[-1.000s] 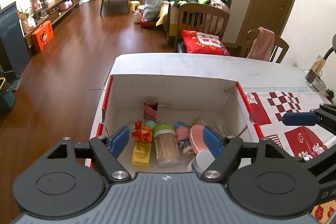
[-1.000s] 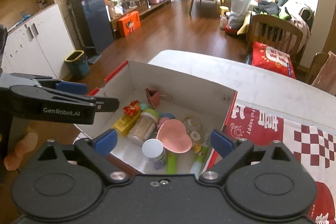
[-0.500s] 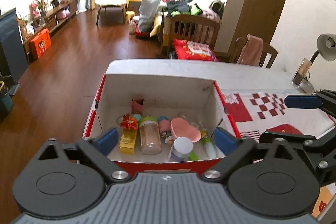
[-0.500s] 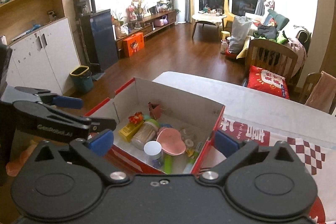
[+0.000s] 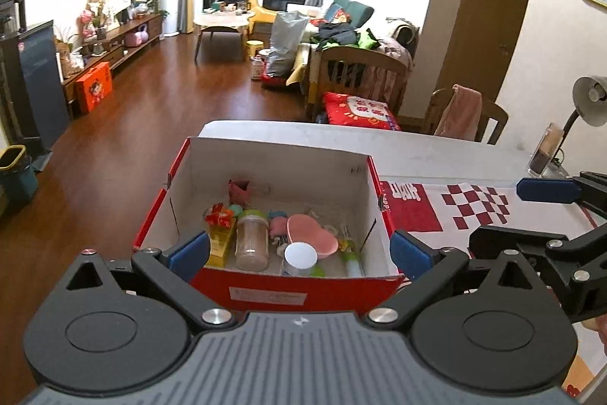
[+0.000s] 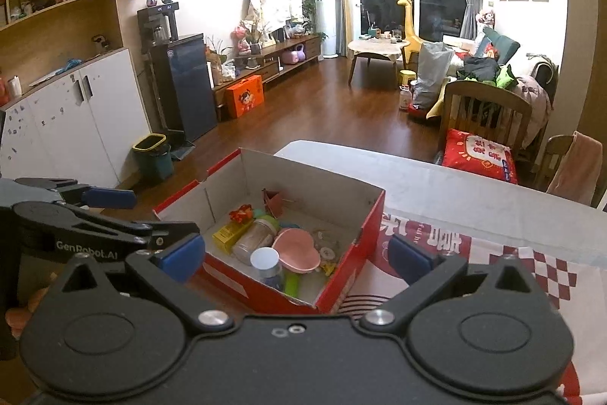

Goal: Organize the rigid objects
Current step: 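Lift both open tools up away from the shoebox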

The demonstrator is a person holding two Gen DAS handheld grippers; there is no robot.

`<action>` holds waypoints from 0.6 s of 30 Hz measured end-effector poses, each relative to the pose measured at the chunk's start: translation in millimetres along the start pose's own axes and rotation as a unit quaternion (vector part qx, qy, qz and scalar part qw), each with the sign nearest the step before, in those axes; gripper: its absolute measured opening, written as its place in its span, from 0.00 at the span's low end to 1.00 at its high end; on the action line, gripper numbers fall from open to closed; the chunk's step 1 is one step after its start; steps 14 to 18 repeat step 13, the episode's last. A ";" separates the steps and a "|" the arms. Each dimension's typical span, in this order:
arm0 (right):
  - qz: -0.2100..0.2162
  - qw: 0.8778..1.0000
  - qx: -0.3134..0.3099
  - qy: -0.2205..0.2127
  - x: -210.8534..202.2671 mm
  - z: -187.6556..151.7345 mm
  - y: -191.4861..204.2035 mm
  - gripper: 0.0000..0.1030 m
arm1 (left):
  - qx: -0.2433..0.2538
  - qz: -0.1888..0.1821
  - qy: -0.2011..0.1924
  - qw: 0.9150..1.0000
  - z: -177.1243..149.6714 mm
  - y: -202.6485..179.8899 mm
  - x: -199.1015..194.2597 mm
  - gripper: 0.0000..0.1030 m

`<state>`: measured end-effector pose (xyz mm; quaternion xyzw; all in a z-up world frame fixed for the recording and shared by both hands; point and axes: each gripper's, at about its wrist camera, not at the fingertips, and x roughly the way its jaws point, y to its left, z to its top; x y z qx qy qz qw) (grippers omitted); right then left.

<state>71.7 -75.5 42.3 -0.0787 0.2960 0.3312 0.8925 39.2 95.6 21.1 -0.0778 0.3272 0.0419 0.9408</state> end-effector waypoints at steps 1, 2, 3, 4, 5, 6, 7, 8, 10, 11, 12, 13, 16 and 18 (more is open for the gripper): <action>0.002 1.000 -0.001 0.001 -2.0 -1.4 -2.0 1.00 | 0.000 0.003 -0.001 1.000 -1.9 -3.0 -1.6 0.99; 0.003 1.000 -0.001 0.001 -3.9 -2.7 -4.0 1.00 | 0.000 0.006 -0.001 1.000 -3.8 -6.0 -3.0 0.99; 0.003 1.000 -0.001 0.001 -5.4 -3.7 -5.5 1.00 | 0.000 0.009 0.000 1.000 -5.5 -8.8 -4.2 0.99; 0.005 1.000 -0.001 0.002 -7.1 -5.0 -7.5 1.00 | 0.000 0.013 0.000 1.000 -7.2 -11.3 -5.6 0.99; 0.007 1.000 0.000 0.003 -8.9 -6.6 -10.3 1.00 | 0.001 0.019 0.000 1.000 -9.0 -13.8 -7.3 0.99; 0.008 1.000 0.000 0.003 -10.7 -7.5 -11.4 1.00 | 0.000 0.024 0.001 1.000 -10.9 -15.8 -9.0 0.99; 0.009 1.000 0.000 0.004 -12.4 -9.3 -13.3 1.00 | -0.003 0.026 0.002 1.000 -12.4 -17.1 -10.5 0.99; 0.009 1.000 0.001 0.004 -14.2 -11.4 -15.9 1.00 | -0.006 0.027 0.003 1.000 -13.8 -17.7 -11.6 0.99; 0.008 1.000 0.005 0.007 -17.6 -15.4 -21.8 1.00 | -0.014 0.029 0.007 0.999 -17.9 -20.5 -13.8 0.99; 0.008 1.000 0.008 0.008 -19.1 -17.2 -25.0 1.00 | -0.017 0.029 0.009 0.999 -19.6 -22.1 -14.5 0.99; 0.007 1.000 0.010 0.010 -20.3 -19.0 -28.1 1.00 | -0.020 0.029 0.009 0.999 -21.9 -24.8 -15.7 0.99; 0.004 1.000 0.012 0.010 -21.7 -21.5 -32.9 1.00 | -0.022 0.029 0.008 0.999 -23.1 -26.3 -17.2 0.99; 0.004 1.000 0.012 0.010 -21.7 -21.5 -32.9 1.00 | -0.022 0.029 0.008 0.999 -23.1 -26.3 -17.2 0.99; 0.004 1.000 0.012 0.010 -21.7 -21.5 -32.9 1.00 | -0.022 0.029 0.008 0.999 -23.1 -26.3 -17.2 0.99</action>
